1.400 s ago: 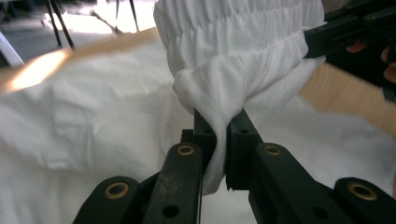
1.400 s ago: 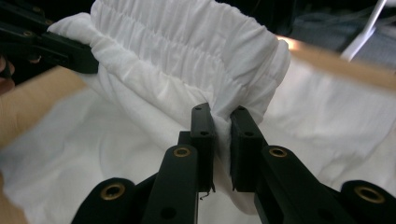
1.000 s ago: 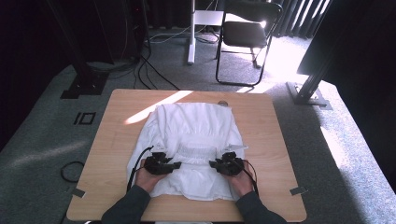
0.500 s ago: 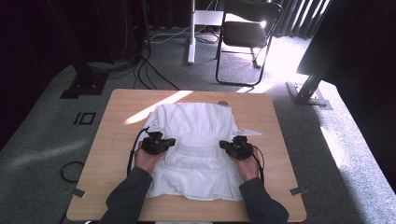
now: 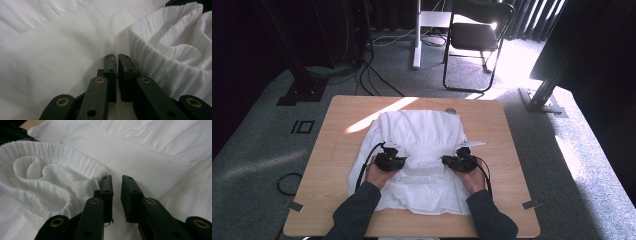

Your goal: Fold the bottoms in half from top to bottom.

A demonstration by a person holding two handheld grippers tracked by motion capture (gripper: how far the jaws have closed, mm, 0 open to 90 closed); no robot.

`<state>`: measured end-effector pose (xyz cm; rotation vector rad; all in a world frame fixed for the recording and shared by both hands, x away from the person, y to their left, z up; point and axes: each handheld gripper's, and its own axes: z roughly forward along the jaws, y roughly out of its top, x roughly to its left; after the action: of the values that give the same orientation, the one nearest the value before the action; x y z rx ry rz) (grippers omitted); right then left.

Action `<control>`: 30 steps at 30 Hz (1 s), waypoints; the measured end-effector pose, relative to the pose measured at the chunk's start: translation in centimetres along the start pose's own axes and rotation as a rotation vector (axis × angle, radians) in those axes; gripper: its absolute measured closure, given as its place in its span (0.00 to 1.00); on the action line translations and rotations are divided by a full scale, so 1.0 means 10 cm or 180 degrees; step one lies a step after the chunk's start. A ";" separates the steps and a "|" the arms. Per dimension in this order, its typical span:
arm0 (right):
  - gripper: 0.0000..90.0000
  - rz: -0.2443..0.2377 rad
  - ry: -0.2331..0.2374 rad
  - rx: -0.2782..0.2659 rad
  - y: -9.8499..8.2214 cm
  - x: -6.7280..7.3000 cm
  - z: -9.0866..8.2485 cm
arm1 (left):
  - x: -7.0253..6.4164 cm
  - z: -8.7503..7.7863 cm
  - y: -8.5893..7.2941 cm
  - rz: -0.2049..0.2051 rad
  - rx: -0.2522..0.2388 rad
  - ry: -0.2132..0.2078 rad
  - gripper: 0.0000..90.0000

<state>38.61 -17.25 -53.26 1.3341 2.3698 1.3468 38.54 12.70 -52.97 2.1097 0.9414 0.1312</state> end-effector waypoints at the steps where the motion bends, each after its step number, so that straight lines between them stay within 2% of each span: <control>1: 0.87 -0.0009 0.0057 -0.0036 -0.02 0.02 -0.04 | -0.03 -0.02 -0.03 0.0046 -0.0014 -0.0034 0.95; 2: 0.85 -0.0065 0.0151 -0.0063 -0.07 0.07 -0.11 | -0.07 -0.04 -0.06 0.0083 -0.0014 -0.0065 0.94; 3: 0.85 -0.0065 0.0151 -0.0063 -0.07 0.07 -0.11 | -0.11 -0.04 -0.09 0.0119 -0.0020 -0.0106 0.94; 5: 0.82 -0.0197 0.0165 -0.0130 -0.10 0.14 -0.21 | -0.21 -0.05 -0.18 0.0260 0.0028 -0.0191 0.92; 6: 0.82 -0.0197 0.0165 -0.0130 -0.10 0.14 -0.21 | -0.21 -0.05 -0.18 0.0260 0.0028 -0.0191 0.92; 7: 0.82 -0.0226 0.0103 -0.0186 -0.08 0.16 -0.25 | -0.27 -0.03 -0.26 0.0310 0.0100 -0.0226 0.92; 10: 0.81 -0.0241 0.0080 -0.0223 -0.05 0.19 -0.26 | -0.29 -0.03 -0.31 0.0326 0.0132 -0.0245 0.91; 13: 0.80 -0.0338 0.0088 -0.0219 -0.05 0.30 -0.25 | -0.32 -0.06 -0.40 0.0274 0.0098 -0.0266 0.91; 16: 0.80 -0.0383 0.0121 -0.0203 -0.10 0.38 -0.24 | -0.32 -0.08 -0.41 0.0264 0.0072 -0.0257 0.89; 18: 0.80 -0.0408 0.0155 -0.0174 -0.14 0.43 -0.23 | -0.33 -0.11 -0.42 0.0258 0.0052 -0.0263 0.89; 19: 0.79 -0.0529 0.0182 -0.0065 -0.27 0.54 -0.22 | -0.33 -0.12 -0.43 0.0252 0.0040 -0.0261 0.87; 20: 0.80 -0.0687 0.0107 0.0094 -0.41 0.62 -0.19 | -0.33 -0.13 -0.44 0.0260 0.0044 -0.0264 0.87; 21: 0.80 -0.0687 0.0107 0.0094 -0.41 0.62 -0.19 | -0.33 -0.14 -0.45 0.0252 0.0051 -0.0274 0.87; 22: 0.81 -0.0724 0.0065 0.0191 -0.48 0.64 -0.16 | -0.32 -0.14 -0.47 0.0246 0.0064 -0.0279 0.86; 23: 0.81 -0.0709 0.0055 0.0278 -0.54 0.64 -0.13 | -0.31 -0.14 -0.48 0.0237 0.0075 -0.0297 0.86; 24: 0.82 -0.0652 0.0087 0.0286 -0.61 0.62 -0.10 | -0.32 -0.14 -0.49 0.0222 0.0058 -0.0304 0.85; 26: 0.82 -0.0622 0.0103 0.0316 -0.60 0.61 -0.10 | -0.32 -0.16 -0.48 0.0237 0.0037 -0.0288 0.84; 28: 0.78 -0.0688 0.0054 0.0350 -0.52 0.64 -0.12 | -0.29 -0.22 -0.40 0.0262 -0.0046 -0.0193 0.78; 29: 0.78 -0.0688 0.0054 0.0350 -0.52 0.64 -0.12 | -0.29 -0.22 -0.40 0.0262 -0.0046 -0.0193 0.76; 30: 0.71 -0.0716 0.0028 0.0234 -0.45 0.63 -0.13 | -0.23 -0.26 -0.31 0.0262 -0.0116 -0.0105 0.75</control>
<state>31.31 -14.52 -53.85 1.0401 2.5080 1.2160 34.09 14.05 -52.90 2.1112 0.8272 0.1538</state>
